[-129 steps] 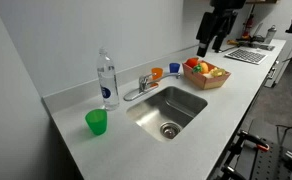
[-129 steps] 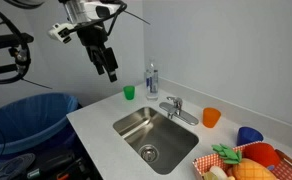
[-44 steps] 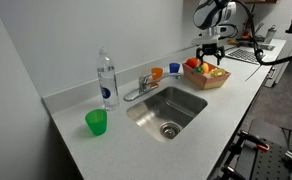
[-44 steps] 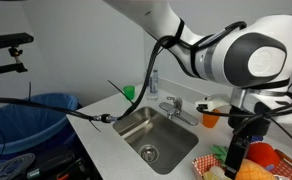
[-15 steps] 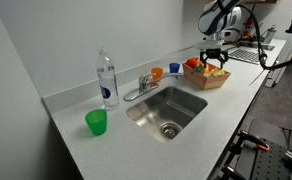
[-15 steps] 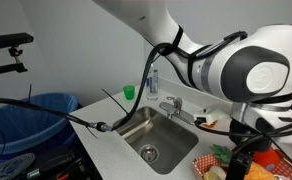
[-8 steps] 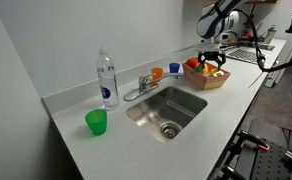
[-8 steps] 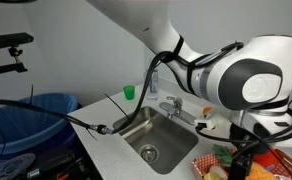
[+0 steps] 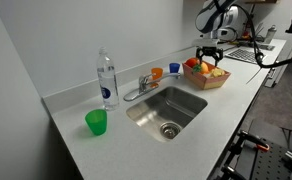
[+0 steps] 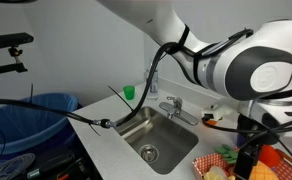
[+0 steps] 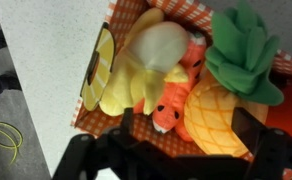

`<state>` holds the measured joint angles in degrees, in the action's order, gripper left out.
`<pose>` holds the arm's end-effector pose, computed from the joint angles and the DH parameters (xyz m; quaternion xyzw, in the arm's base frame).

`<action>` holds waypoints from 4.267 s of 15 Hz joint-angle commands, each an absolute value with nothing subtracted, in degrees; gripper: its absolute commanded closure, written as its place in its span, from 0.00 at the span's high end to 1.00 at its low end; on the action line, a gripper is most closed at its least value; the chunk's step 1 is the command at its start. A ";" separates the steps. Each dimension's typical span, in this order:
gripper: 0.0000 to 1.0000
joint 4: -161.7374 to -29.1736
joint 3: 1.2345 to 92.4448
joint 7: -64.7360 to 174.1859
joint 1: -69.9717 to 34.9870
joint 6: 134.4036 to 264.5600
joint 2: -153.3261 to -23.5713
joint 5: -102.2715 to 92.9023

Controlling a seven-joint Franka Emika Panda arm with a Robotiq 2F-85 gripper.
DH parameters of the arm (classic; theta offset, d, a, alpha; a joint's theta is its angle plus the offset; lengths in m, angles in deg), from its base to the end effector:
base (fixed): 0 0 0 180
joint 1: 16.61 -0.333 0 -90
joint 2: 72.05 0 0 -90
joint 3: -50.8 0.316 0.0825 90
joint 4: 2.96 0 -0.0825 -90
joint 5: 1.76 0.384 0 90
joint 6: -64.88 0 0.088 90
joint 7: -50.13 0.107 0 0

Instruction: Remove the banana plushie from the box and put it on the counter

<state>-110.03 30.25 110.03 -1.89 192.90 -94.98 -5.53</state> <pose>0.5221 -0.3548 0.3133 0.6955 -0.7123 0.0144 0.0934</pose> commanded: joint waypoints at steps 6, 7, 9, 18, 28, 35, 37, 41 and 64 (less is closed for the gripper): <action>1.00 -111.81 29.86 109.14 -1.94 186.37 -93.65 -5.77; 1.00 -111.54 29.83 109.12 -1.88 185.42 -93.54 -5.75; 1.00 -111.69 29.73 109.22 -1.88 184.78 -93.06 -5.96; 1.00 -116.66 29.43 108.78 -2.85 191.37 -92.52 -9.98; 0.42 -119.31 29.72 107.12 -3.46 195.98 -91.73 -11.56; 0.00 -116.72 31.31 100.79 -2.36 192.64 -88.15 -6.55; 0.00 -115.99 31.89 98.61 -2.27 191.67 -87.05 -4.13; 0.01 -114.36 32.82 94.19 -2.08 188.86 -85.36 0.65; 0.01 -122.32 36.55 68.34 -3.42 176.34 -75.63 -2.41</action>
